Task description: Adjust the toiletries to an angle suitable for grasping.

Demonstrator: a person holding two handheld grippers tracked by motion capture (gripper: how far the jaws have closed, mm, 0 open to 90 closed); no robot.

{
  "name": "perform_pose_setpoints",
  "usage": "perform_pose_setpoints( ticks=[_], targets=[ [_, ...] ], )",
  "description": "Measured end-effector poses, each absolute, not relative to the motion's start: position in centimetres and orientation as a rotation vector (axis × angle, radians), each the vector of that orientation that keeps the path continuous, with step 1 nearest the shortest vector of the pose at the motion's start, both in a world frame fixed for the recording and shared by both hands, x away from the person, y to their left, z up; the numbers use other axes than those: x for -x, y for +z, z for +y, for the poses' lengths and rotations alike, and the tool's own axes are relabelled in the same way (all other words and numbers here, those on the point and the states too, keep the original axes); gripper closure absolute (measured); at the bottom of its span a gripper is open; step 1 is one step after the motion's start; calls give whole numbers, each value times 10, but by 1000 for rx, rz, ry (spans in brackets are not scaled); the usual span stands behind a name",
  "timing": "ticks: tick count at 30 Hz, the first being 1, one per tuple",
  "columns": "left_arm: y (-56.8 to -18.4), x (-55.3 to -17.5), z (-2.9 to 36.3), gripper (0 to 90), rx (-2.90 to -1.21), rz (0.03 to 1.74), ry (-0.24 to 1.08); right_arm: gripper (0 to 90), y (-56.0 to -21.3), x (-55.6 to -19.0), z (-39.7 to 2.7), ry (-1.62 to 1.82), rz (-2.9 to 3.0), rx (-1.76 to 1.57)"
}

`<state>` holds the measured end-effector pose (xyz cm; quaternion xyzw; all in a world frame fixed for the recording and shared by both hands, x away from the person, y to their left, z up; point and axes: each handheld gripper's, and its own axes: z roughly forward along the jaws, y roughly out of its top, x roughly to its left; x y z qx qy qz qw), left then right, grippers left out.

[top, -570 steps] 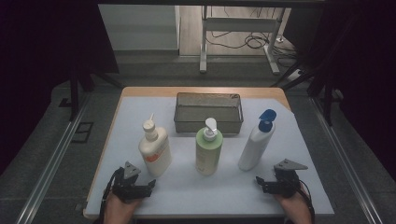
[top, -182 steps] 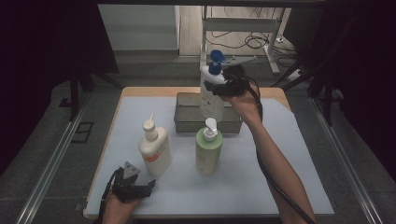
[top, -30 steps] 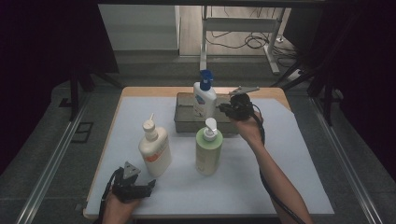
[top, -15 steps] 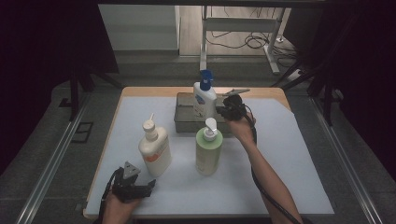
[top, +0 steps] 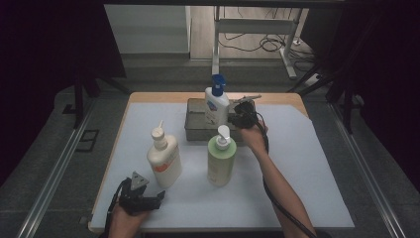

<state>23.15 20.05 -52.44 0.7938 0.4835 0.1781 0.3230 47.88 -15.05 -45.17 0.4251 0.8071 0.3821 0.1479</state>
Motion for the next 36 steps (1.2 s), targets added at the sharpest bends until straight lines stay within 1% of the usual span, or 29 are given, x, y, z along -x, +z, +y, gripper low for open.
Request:
perform_pose_setpoints(
  ticks=[15,36],
  targets=[
    [-524,-231,201,121,-2084,1269,467,896,-455,-482,-144,1080,2338,-1218],
    [-524,-232,201,121,-2084,1268,465,888,-457,-484,-120,1094,2392,-1162]
  ],
)
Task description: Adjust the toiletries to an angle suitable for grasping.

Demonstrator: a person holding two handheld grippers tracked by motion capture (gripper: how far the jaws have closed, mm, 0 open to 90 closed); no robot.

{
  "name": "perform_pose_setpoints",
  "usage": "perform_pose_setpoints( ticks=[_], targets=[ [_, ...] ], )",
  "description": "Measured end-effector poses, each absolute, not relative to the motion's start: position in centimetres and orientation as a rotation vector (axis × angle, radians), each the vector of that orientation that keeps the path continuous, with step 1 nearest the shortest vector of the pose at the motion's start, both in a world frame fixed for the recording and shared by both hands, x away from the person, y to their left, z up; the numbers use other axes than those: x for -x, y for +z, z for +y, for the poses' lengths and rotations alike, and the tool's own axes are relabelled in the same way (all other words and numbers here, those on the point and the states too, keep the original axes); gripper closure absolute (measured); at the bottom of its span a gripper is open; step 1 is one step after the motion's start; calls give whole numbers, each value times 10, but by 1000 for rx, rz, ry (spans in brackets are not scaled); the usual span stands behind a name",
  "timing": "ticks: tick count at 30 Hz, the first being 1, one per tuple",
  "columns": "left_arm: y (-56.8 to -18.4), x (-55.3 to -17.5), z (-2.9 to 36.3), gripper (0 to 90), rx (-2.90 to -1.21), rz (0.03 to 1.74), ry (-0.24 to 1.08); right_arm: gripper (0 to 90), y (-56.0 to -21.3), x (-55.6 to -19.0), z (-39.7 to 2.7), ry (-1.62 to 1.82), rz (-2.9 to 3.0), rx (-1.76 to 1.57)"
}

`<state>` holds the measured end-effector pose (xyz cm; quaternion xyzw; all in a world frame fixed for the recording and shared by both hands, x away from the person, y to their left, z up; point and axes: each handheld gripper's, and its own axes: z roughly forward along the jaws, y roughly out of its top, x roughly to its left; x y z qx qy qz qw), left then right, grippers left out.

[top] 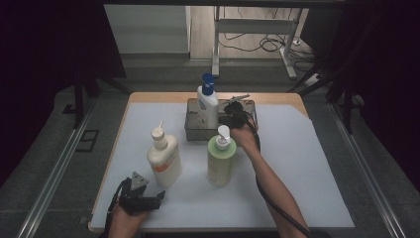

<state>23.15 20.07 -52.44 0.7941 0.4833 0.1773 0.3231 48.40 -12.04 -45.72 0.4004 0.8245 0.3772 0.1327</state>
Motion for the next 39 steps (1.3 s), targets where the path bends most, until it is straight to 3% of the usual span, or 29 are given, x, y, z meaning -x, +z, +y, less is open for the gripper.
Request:
perform_pose_setpoints(
  ticks=[39],
  targets=[
    [-524,-232,201,121,-2084,1269,465,884,-462,-490,-92,1110,2458,-1137]
  ],
)
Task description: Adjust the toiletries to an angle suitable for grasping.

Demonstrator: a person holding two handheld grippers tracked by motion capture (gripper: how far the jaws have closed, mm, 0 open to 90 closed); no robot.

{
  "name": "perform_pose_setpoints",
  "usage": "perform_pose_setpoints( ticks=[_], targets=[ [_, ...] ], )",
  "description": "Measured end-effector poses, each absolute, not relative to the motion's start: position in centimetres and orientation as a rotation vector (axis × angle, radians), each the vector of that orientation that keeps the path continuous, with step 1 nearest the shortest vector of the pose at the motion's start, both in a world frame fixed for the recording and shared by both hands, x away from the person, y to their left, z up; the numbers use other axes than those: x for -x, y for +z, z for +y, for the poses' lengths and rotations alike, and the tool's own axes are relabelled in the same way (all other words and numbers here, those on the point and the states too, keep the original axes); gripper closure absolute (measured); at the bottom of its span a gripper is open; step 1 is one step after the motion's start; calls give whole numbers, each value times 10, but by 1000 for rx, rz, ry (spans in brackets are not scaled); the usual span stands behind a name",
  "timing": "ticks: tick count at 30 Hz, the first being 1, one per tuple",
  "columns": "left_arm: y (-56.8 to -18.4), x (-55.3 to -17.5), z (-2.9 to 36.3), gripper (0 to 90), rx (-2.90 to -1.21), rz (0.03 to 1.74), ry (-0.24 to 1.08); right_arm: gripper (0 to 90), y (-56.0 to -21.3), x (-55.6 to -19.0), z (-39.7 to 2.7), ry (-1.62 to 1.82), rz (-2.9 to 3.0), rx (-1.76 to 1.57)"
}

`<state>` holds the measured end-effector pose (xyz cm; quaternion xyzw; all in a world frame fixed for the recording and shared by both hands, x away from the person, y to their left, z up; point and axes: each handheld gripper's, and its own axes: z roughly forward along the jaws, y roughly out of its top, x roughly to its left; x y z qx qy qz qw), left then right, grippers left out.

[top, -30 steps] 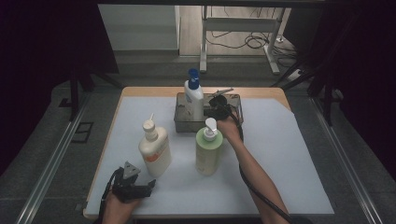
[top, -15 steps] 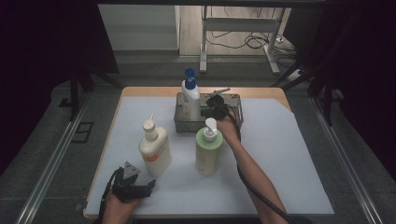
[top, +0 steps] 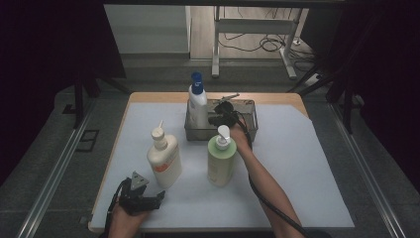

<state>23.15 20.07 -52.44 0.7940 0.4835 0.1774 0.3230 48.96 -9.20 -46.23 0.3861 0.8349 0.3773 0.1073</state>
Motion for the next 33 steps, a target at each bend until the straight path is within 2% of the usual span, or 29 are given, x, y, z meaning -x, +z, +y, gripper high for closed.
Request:
perform_pose_setpoints(
  ticks=[33],
  targets=[
    [-524,-232,201,120,-2084,1269,466,893,-462,-483,-75,1161,2529,-1042]
  ],
)
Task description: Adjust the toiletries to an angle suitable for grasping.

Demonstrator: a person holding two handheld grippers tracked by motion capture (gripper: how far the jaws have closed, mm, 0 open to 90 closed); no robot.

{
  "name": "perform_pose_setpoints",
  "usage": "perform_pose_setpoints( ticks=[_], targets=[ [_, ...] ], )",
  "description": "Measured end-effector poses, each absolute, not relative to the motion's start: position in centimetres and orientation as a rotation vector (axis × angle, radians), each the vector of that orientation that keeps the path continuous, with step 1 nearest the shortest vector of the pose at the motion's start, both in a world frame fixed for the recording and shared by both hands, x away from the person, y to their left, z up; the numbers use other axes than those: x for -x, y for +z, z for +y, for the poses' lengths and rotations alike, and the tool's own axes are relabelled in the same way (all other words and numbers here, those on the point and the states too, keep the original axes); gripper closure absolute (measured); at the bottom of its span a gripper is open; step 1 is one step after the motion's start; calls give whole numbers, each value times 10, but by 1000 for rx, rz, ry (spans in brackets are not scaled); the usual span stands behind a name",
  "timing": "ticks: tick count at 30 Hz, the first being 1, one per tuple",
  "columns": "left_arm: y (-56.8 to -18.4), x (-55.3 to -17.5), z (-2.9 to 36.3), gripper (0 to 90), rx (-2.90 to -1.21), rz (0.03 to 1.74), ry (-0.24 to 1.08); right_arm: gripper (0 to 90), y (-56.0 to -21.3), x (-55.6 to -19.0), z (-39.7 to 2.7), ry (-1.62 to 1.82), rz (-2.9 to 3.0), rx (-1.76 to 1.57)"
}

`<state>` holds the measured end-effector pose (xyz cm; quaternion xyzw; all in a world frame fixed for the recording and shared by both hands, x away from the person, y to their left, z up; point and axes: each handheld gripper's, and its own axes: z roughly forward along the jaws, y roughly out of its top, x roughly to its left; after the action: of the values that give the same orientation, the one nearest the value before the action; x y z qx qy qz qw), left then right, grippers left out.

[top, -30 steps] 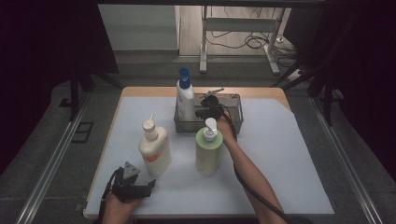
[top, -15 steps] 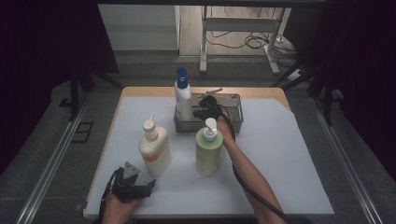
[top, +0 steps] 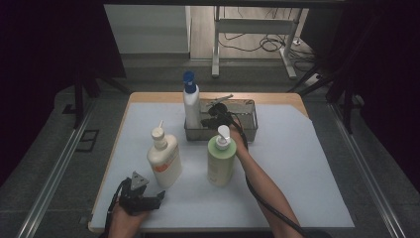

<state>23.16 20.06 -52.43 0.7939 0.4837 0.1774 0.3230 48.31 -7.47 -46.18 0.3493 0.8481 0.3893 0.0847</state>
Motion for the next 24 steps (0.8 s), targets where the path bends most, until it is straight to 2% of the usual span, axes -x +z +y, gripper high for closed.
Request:
perform_pose_setpoints(
  ticks=[13,24],
  targets=[
    [-524,-232,201,120,-2084,1269,466,887,-461,-482,-74,1156,2530,-1044],
    [-524,-232,201,121,-2083,1269,466,797,-459,-481,-78,1122,2531,-1024]
  ],
)
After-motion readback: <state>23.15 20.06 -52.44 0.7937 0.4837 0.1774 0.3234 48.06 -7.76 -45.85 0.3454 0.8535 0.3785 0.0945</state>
